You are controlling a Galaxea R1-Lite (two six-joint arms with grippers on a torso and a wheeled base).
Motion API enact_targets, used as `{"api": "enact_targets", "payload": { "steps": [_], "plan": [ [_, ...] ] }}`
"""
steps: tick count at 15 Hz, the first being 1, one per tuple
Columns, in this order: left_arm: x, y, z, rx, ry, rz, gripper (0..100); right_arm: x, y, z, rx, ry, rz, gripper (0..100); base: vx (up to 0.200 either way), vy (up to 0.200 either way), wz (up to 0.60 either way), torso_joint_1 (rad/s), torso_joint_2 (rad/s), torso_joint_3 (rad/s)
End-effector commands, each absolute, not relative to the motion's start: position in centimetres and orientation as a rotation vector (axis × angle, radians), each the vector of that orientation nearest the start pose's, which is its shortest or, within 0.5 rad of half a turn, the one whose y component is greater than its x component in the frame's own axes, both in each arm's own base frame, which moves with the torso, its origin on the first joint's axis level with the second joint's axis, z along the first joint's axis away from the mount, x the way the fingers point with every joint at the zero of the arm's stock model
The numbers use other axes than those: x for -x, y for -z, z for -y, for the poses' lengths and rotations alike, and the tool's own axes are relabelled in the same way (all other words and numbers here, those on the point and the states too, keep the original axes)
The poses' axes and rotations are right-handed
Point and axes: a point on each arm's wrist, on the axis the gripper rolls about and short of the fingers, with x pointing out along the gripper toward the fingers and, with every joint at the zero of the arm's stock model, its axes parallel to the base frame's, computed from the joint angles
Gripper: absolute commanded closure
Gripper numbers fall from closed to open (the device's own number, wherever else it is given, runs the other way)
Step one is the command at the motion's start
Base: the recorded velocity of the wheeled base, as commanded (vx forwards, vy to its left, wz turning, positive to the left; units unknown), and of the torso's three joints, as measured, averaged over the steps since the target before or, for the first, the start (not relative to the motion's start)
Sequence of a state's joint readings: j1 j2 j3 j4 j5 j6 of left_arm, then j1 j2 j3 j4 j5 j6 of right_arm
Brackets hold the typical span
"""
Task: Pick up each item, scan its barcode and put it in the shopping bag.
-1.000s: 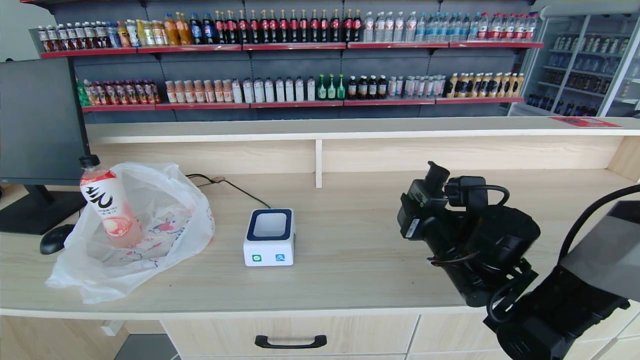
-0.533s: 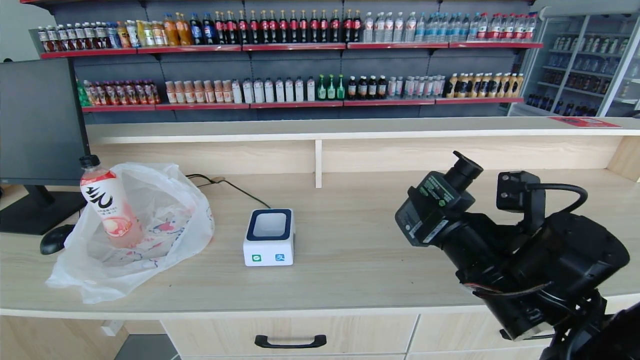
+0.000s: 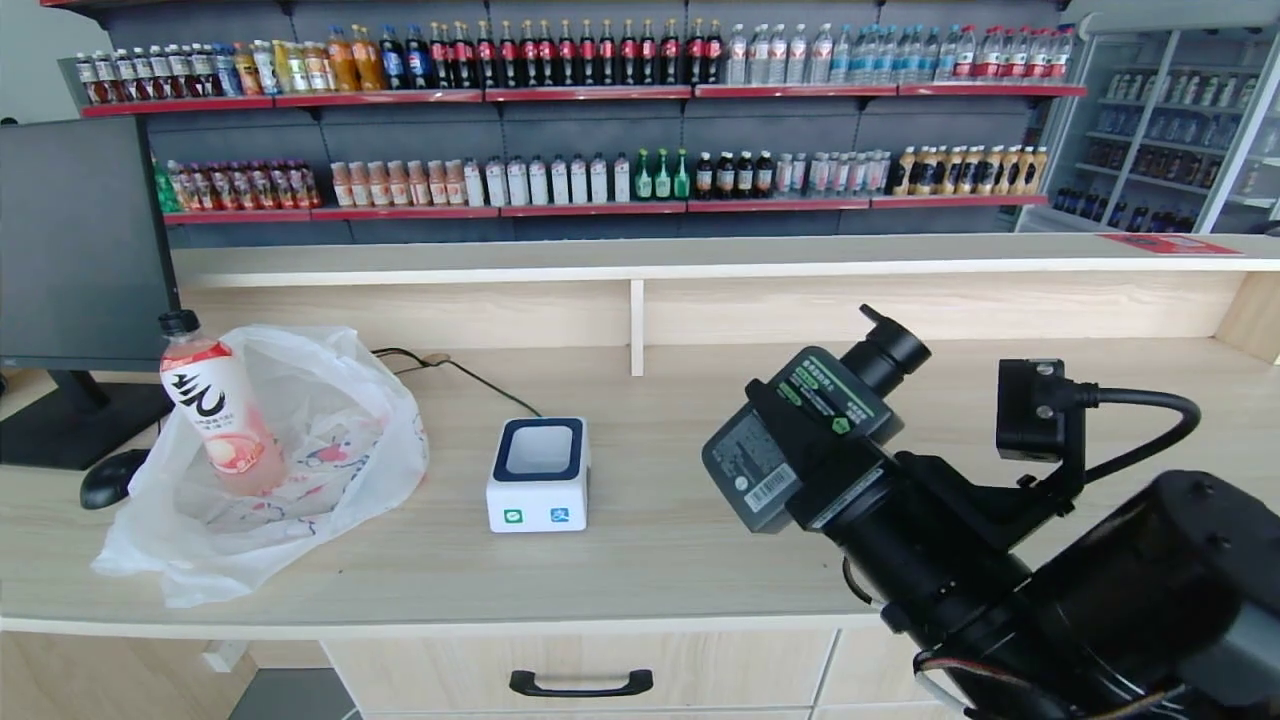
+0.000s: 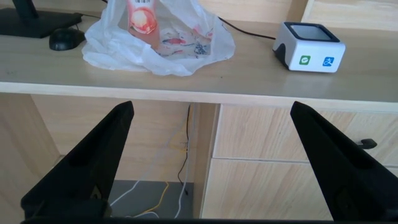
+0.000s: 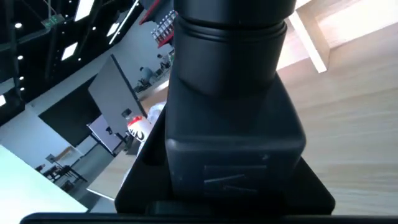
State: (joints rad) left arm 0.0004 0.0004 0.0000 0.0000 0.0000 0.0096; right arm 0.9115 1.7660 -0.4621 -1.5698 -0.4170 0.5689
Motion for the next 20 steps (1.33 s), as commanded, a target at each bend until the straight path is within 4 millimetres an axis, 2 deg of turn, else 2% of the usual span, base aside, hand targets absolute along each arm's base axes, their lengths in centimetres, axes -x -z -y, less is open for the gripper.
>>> {"api": "enact_targets", "payload": {
  "steps": [1,3,9,15,18,20],
  "plan": [
    [2.3,-7.5,0.0,-0.009,-0.002,0.000,0,-16.0,-18.9,-22.2,-0.773,-0.634,0.091,100,0.000,0.000,0.00,0.000,0.00,0.000],
    [2.3,-7.5,0.0,-0.009,0.000,0.000,0,-14.3,-19.8,-22.5,-0.822,-0.727,0.082,100,0.000,0.000,0.00,0.000,0.00,0.000],
    [2.3,-7.5,0.0,-0.009,-0.002,0.000,0,-13.2,-21.1,-21.1,-0.881,-0.763,0.098,100,0.000,0.000,0.00,0.000,0.00,0.000],
    [2.3,-7.5,0.0,-0.009,-0.002,0.000,0,-12.9,-21.4,-21.0,-0.896,-0.787,0.098,100,0.000,0.000,0.00,0.000,0.00,0.000],
    [2.3,-7.5,0.0,-0.009,-0.002,0.000,0,-11.2,-21.8,-21.2,-0.914,-0.855,0.083,100,0.000,0.000,0.00,0.000,0.00,0.000],
    [2.3,-7.5,0.0,-0.009,0.000,0.000,0,-11.0,-21.9,-21.2,-0.917,-0.865,0.081,100,0.000,0.000,0.00,0.000,0.00,0.000]
  ]
}}
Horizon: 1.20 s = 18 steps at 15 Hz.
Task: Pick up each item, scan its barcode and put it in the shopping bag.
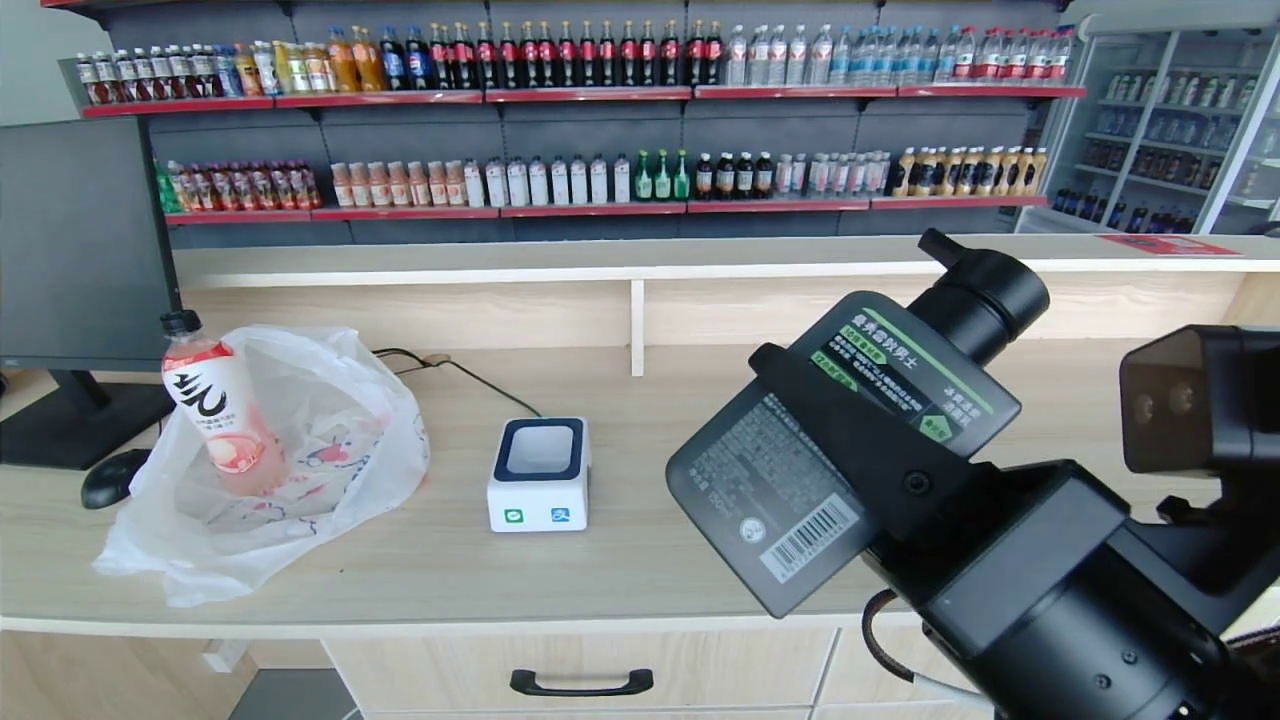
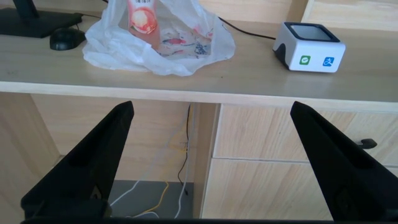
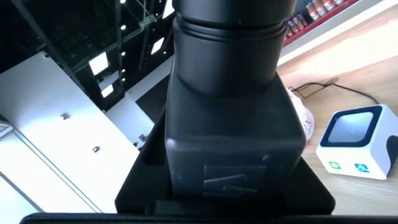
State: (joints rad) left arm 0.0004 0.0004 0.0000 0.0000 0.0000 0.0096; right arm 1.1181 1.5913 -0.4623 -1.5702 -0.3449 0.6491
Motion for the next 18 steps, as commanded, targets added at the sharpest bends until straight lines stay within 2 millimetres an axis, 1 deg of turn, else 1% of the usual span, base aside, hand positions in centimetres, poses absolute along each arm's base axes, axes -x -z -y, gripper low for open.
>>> {"api": "enact_targets", "payload": {
  "steps": [1,10,18],
  "plan": [
    [2.28,-7.55,0.00,-0.009,-0.002,0.000,0,-10.95,-21.90,-21.21,-0.917,-0.865,0.081,100,0.000,0.000,0.00,0.000,0.00,0.000],
    [2.28,-7.55,0.00,-0.009,0.000,0.000,0,-10.94,-21.87,-21.25,-0.916,-0.866,0.079,100,0.000,0.000,0.00,0.000,0.00,0.000],
    [2.28,-7.55,0.00,-0.009,-0.002,0.000,0,-11.09,-21.32,-21.64,-0.878,-0.872,0.068,100,0.000,0.000,0.00,0.000,0.00,0.000]
  ]
}}
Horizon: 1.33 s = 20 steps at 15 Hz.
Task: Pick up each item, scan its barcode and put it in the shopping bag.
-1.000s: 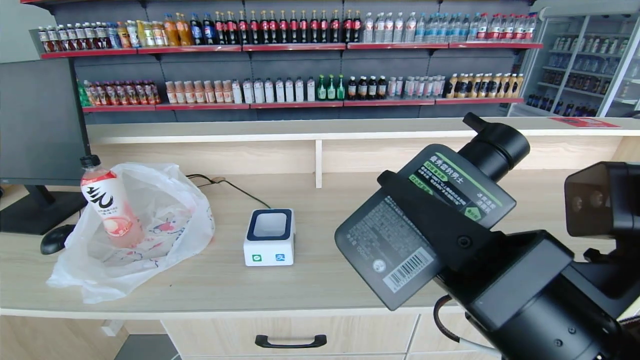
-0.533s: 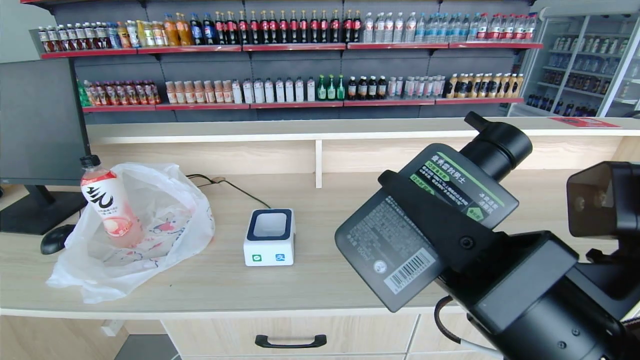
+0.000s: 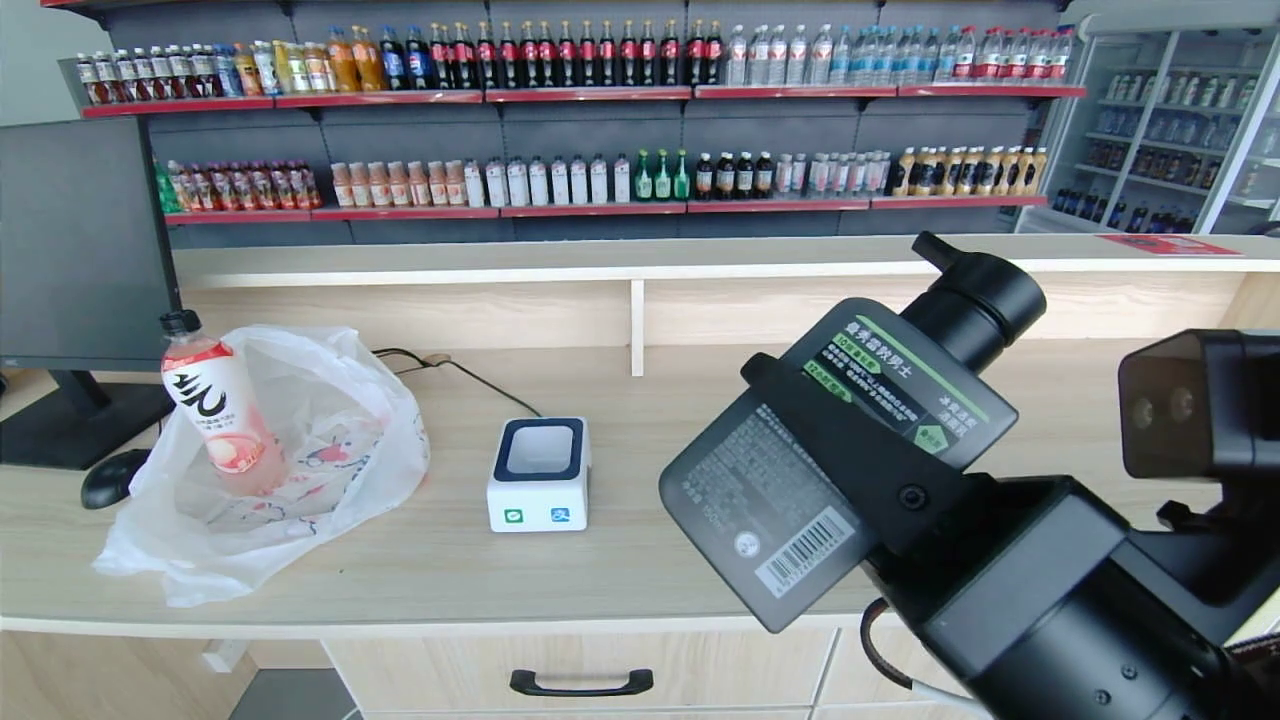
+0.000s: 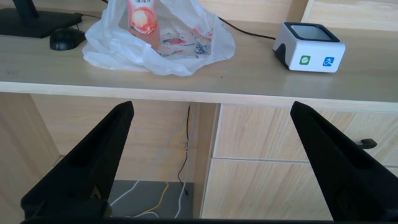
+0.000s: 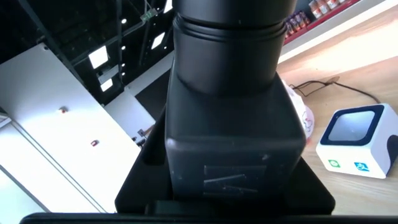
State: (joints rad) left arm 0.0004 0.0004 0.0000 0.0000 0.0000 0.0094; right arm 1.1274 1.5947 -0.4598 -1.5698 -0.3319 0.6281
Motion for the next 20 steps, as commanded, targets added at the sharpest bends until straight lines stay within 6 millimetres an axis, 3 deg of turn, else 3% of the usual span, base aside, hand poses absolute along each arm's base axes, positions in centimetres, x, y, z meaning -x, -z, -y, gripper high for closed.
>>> {"api": "enact_targets", "payload": {
  "steps": [1,4,7,9,14,15,18,20],
  "plan": [
    [2.3,-7.5,0.0,-0.009,-0.002,0.000,0,-11.2,-21.1,-21.9,-0.848,-0.884,0.067,100,0.000,0.000,0.00,0.000,0.00,0.000],
    [2.3,-7.5,0.0,-0.009,0.000,0.000,0,-11.4,-21.1,-21.8,-0.793,-0.944,0.079,100,0.000,0.000,0.00,0.000,0.00,0.000],
    [2.3,-7.5,0.0,-0.009,0.000,0.000,0,-14.0,-19.7,-19.8,-0.526,-0.986,0.140,100,0.000,0.000,0.00,0.000,0.00,0.000],
    [2.3,-7.5,0.0,-0.009,0.000,0.000,0,-14.1,-19.1,-19.7,-0.464,-0.973,0.143,100,0.000,0.000,0.00,0.000,0.00,0.000],
    [2.3,-7.5,0.0,-0.012,0.000,-0.002,0,-16.5,-17.4,-17.2,-0.121,-0.709,0.226,100,0.000,0.000,0.00,0.000,0.00,0.000],
    [2.3,-7.5,0.0,-0.012,0.000,-0.002,0,-16.8,-16.9,-16.2,-0.061,-0.575,0.215,100,0.000,0.000,0.00,0.000,0.00,0.000],
    [2.3,-7.5,0.0,-0.012,-0.002,-0.002,0,-16.8,-16.8,-15.4,-0.057,-0.383,0.200,100,0.000,0.000,0.00,0.000,0.00,0.000],
    [2.3,-7.5,0.0,-0.012,-0.002,-0.002,0,-16.8,-16.8,-15.2,-0.026,-0.365,0.203,100,0.000,0.000,0.00,0.000,0.00,0.000]
  ]
}}
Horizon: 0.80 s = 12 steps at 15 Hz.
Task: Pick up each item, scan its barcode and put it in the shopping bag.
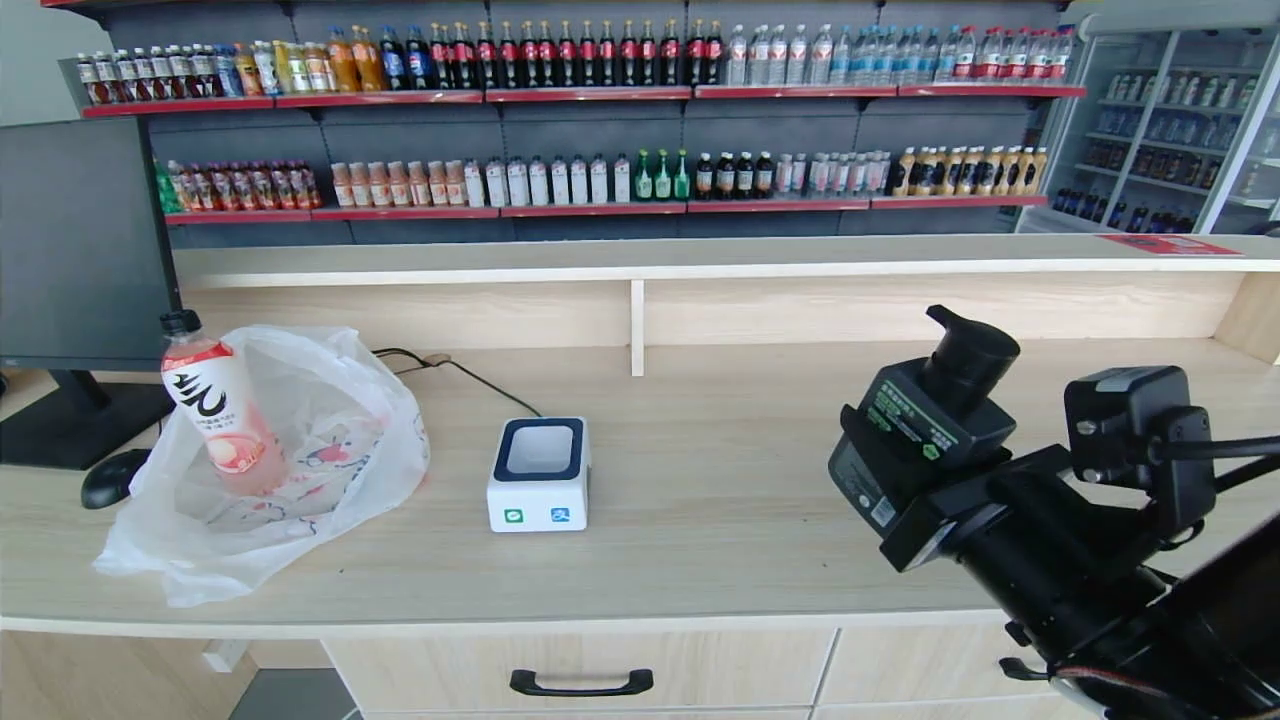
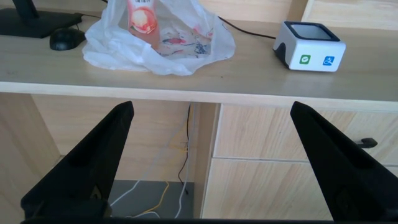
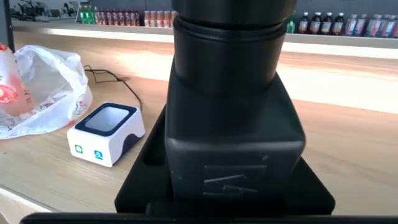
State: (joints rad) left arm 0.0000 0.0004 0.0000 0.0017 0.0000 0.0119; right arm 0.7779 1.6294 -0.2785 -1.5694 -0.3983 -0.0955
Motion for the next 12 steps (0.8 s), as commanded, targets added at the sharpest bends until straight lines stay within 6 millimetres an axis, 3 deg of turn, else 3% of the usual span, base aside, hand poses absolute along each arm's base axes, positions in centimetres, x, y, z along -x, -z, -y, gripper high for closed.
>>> {"api": "enact_targets", "payload": {
  "steps": [1,3,6,11,12],
  "plan": [
    [2.3,-7.5,0.0,-0.012,0.000,-0.002,0,-16.7,-16.7,-15.0,-0.026,-0.360,0.202,100,0.000,0.000,0.00,0.000,0.00,0.000],
    [2.3,-7.5,0.0,-0.011,0.000,0.000,0,-17.1,-16.5,-14.4,-0.057,-0.336,0.186,100,0.000,0.000,0.00,0.000,0.00,0.000],
    [2.3,-7.5,0.0,-0.011,0.000,-0.002,0,-16.8,-16.8,-14.1,-0.098,-0.336,0.191,100,-0.200,0.000,0.00,0.001,0.01,-0.001],
    [2.3,-7.5,0.0,-0.012,0.000,-0.002,0,-17.1,-16.8,-13.0,-0.135,-0.295,0.187,100,0.000,0.000,0.00,0.000,0.00,0.000],
    [2.3,-7.5,0.0,-0.012,0.000,0.000,0,-17.7,-17.1,-12.5,-0.142,-0.260,0.202,100,0.000,0.200,0.00,-0.027,-0.02,0.012]
  ]
}}
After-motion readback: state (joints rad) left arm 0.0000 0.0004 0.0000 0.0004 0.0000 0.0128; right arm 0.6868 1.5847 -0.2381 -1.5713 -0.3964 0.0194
